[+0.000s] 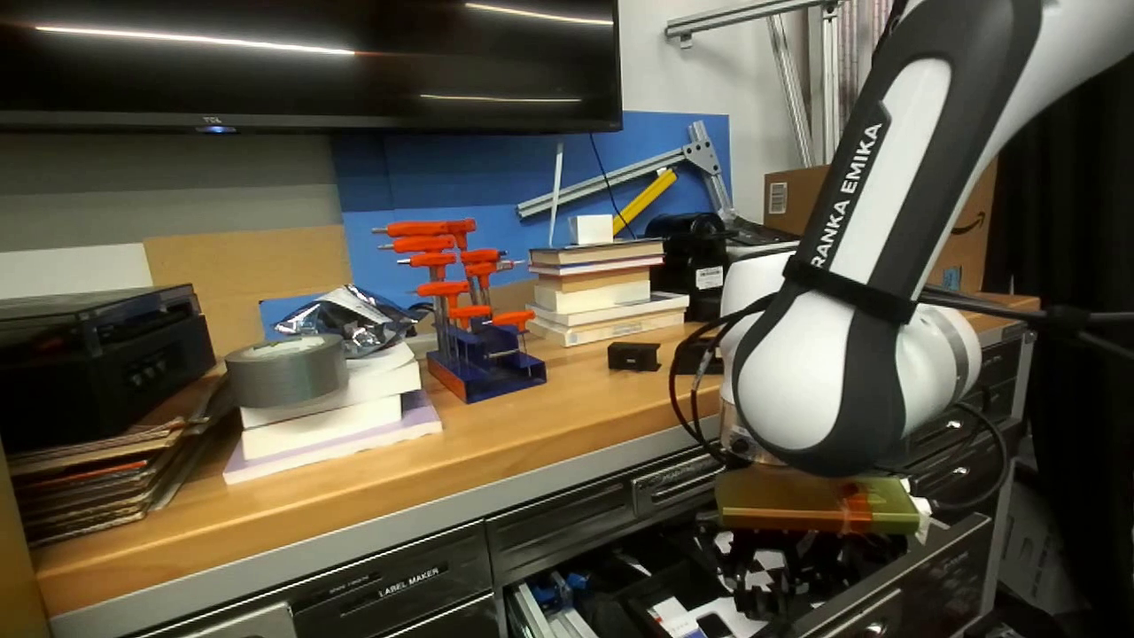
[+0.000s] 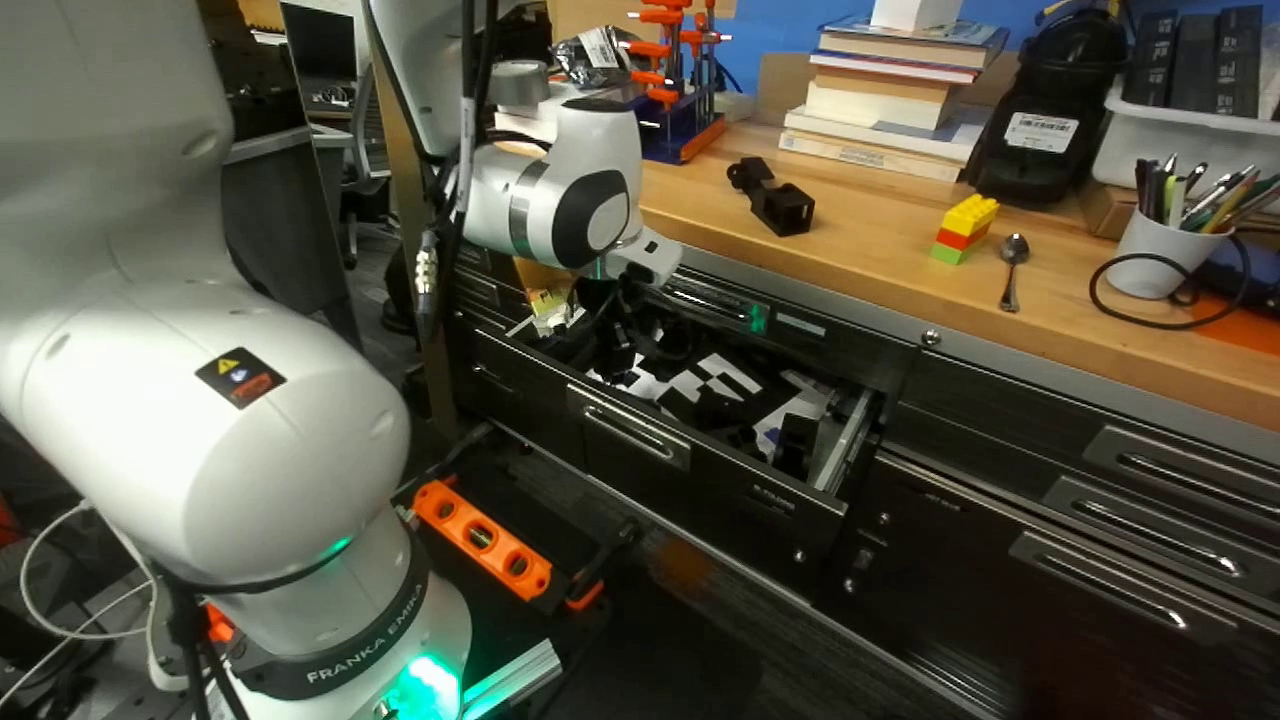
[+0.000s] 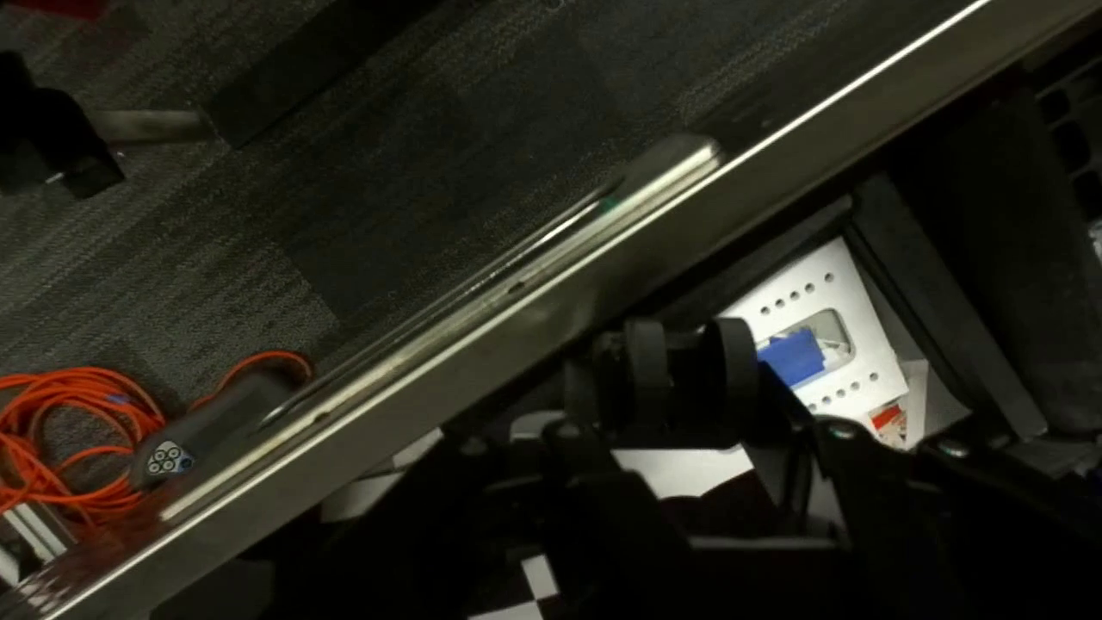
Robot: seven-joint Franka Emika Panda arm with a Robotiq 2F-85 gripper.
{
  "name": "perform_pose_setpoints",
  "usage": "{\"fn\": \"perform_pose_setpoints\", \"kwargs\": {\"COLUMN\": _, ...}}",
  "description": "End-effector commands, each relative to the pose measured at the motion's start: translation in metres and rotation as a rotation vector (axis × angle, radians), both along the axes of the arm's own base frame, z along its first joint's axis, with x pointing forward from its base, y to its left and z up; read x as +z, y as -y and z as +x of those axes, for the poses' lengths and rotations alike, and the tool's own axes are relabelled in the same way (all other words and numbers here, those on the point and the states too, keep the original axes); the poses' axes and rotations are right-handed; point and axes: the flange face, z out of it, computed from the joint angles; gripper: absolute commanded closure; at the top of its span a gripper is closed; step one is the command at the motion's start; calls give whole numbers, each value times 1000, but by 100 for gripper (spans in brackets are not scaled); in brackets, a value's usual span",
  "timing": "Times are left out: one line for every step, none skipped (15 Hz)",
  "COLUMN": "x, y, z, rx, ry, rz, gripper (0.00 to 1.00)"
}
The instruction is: Put the blue objects into the drawer then close the drawer.
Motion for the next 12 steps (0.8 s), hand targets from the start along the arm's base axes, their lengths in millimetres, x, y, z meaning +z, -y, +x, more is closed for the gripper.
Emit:
{"fn": "perform_pose_setpoints", "kwargs": {"x": -10, "y": -2, "z": 28, "rx": -31, "ry": 62, "rz": 6, "gripper": 81}}
{"fn": "perform_pose_setpoints", "kwargs": {"x": -11, "y": -3, "z": 33, "rx": -32, "ry": 72, "rz": 8, "gripper": 81}}
{"fn": "perform_pose_setpoints", "kwargs": {"x": -14, "y": -6, "z": 39, "rx": -28, "ry": 80, "rz": 7, "gripper": 81}}
{"fn": "perform_pose_setpoints", "kwargs": {"x": -15, "y": -9, "z": 43, "rx": -22, "ry": 83, "rz": 9, "gripper": 81}}
{"fn": "perform_pose_setpoints", "kwargs": {"x": -18, "y": -12, "z": 47, "rx": -16, "ry": 85, "rz": 10, "gripper": 81}}
{"fn": "perform_pose_setpoints", "kwargs": {"x": -21, "y": -17, "z": 50, "rx": -10, "ry": 81, "rz": 11, "gripper": 81}}
{"fn": "perform_pose_setpoints", "kwargs": {"x": -23, "y": -21, "z": 52, "rx": -6, "ry": 78, "rz": 12, "gripper": 81}}
{"fn": "perform_pose_setpoints", "kwargs": {"x": -25, "y": -25, "z": 54, "rx": 0, "ry": 71, "rz": 15, "gripper": 81}}
{"fn": "perform_pose_setpoints", "kwargs": {"x": -27, "y": -28, "z": 55, "rx": 4, "ry": 62, "rz": 17, "gripper": 68}}
{"fn": "perform_pose_setpoints", "kwargs": {"x": -28, "y": -31, "z": 56, "rx": 5, "ry": 53, "rz": 22, "gripper": 31}}
{"fn": "perform_pose_setpoints", "kwargs": {"x": -29, "y": -33, "z": 56, "rx": 1, "ry": 50, "rz": 26, "gripper": 30}}
{"fn": "perform_pose_setpoints", "kwargs": {"x": -30, "y": -34, "z": 56, "rx": -3, "ry": 49, "rz": 29, "gripper": 26}}
